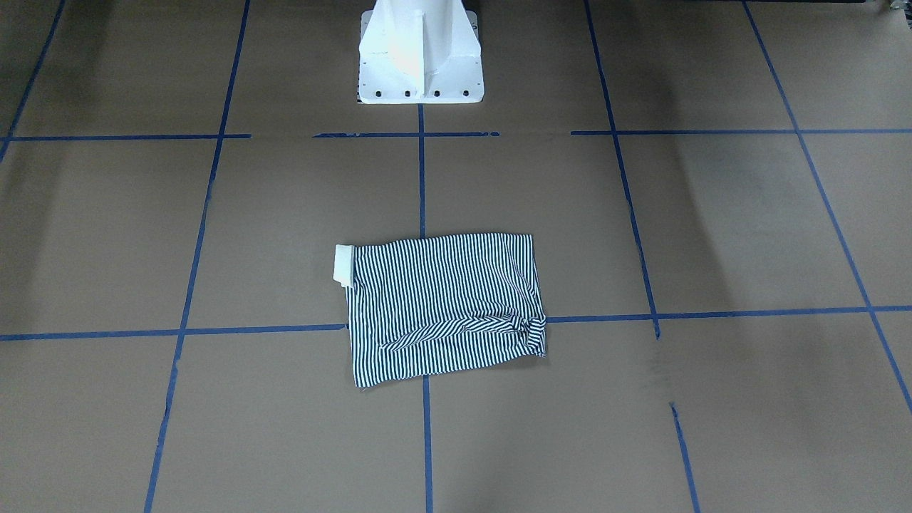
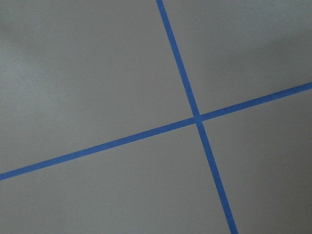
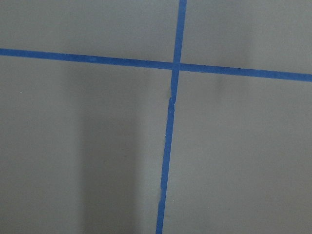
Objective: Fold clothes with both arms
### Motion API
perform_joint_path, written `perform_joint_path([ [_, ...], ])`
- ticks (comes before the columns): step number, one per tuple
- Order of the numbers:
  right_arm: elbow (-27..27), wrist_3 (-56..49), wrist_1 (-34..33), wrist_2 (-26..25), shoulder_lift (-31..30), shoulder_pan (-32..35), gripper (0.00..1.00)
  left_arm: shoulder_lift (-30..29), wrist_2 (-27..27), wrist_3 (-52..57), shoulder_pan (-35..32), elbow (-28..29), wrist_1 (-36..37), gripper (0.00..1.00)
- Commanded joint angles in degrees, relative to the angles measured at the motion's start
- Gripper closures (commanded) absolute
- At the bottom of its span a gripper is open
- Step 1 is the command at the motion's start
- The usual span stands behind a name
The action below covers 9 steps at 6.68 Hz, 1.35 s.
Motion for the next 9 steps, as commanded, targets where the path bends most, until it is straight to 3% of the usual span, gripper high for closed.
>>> perform_joint_path([
  [1, 0.0, 1.9, 0.0, 0.1, 0.1, 0.1, 0.00, 0.0, -0.1, -4.7, 0.0, -0.1, 0.5, 0.00],
  [9, -0.5, 8.1, 2.5, 0.2, 0.0, 0.6, 0.00, 0.3, -0.7, -5.3, 0.0, -0.1, 0.6, 0.00],
])
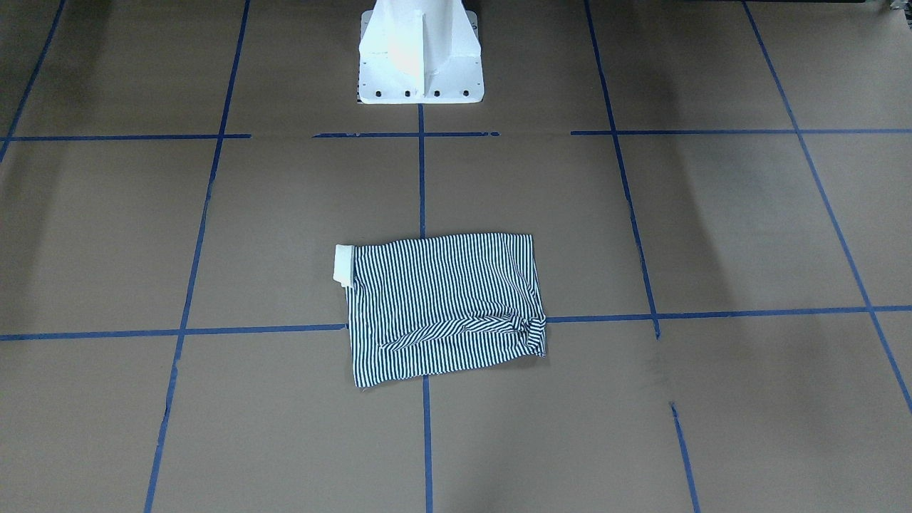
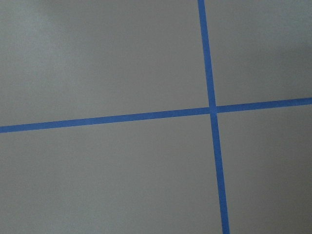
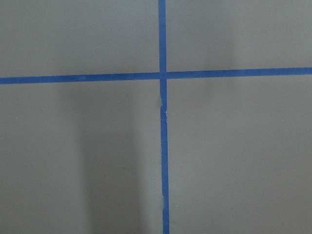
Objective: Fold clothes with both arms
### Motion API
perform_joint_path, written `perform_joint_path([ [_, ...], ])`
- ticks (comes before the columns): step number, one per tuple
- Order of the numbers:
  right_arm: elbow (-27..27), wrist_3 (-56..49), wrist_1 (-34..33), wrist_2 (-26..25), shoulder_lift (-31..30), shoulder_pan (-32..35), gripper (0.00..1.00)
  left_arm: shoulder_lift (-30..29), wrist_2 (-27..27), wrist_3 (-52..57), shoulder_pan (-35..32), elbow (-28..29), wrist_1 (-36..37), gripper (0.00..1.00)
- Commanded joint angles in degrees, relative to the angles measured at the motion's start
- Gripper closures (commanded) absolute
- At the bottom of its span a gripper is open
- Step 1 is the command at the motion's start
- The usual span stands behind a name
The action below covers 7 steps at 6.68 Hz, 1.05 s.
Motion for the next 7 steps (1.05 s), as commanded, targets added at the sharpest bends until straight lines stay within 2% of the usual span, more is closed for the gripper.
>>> perform_joint_path([
  [1, -0.3, 0.4, 0.7, 0.1, -0.1, 0.0, 0.00, 0.2, 0.0, 0.1, 0.0, -0.2, 0.1, 0.00],
  [7, -0.1, 0.7, 0.7, 0.1, -0.1, 0.5, 0.00, 0.1, -0.1, 0.4, 0.0, -0.2, 0.1, 0.00],
])
